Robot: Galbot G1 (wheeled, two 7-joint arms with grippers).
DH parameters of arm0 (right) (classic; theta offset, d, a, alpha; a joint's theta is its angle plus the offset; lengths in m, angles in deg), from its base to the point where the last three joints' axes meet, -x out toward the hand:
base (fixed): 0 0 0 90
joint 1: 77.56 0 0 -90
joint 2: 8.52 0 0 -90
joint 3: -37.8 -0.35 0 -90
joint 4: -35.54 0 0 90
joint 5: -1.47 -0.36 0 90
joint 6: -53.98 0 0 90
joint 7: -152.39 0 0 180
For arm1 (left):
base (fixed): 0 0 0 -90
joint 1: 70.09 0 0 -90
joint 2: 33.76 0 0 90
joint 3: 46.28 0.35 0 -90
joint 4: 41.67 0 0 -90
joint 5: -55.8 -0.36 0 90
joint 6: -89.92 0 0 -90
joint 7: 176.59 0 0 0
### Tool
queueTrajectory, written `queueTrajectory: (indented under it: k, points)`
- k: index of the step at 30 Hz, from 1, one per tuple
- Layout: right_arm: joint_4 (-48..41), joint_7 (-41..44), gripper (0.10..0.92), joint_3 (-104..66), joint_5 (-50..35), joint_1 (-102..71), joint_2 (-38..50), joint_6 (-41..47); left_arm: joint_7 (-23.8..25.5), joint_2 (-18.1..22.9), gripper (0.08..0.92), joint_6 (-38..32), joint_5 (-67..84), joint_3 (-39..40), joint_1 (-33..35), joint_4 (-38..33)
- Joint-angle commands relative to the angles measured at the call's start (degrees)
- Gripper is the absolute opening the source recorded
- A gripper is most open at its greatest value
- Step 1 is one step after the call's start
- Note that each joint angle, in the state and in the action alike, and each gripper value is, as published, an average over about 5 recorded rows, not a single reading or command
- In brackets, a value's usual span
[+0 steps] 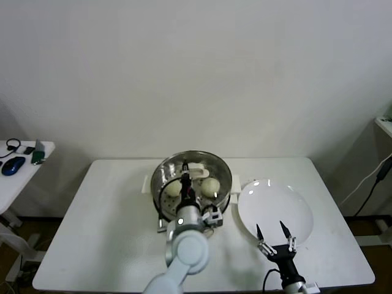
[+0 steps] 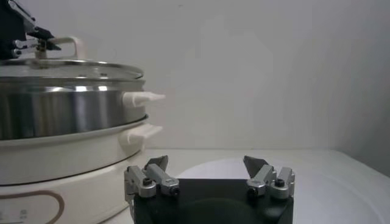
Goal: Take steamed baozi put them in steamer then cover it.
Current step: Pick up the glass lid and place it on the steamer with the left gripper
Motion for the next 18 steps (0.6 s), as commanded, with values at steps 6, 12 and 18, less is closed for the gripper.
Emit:
queueTrajectory:
  k: [6, 12, 18]
  points:
    - [0.08, -0.05, 0.823, 0.25, 0.29, -0.16, -0.38, -0.21, -1.37, 0.25, 0.144, 2.51, 0.03, -0.04, -0.14, 2.11]
    - [0.12, 0.0, 0.823, 0.17, 0.34, -0.53, -0.5, -0.45, -2.2, -0.33, 0.144, 1.91, -0.27, -0.39, 0.06, 2.76]
    - [0.19, 0.08, 0.823, 0.03, 0.28, -0.78, -0.52, -0.57, -2.44, -0.94, 0.144, 1.41, -0.1, -0.52, 0.37, 2.8]
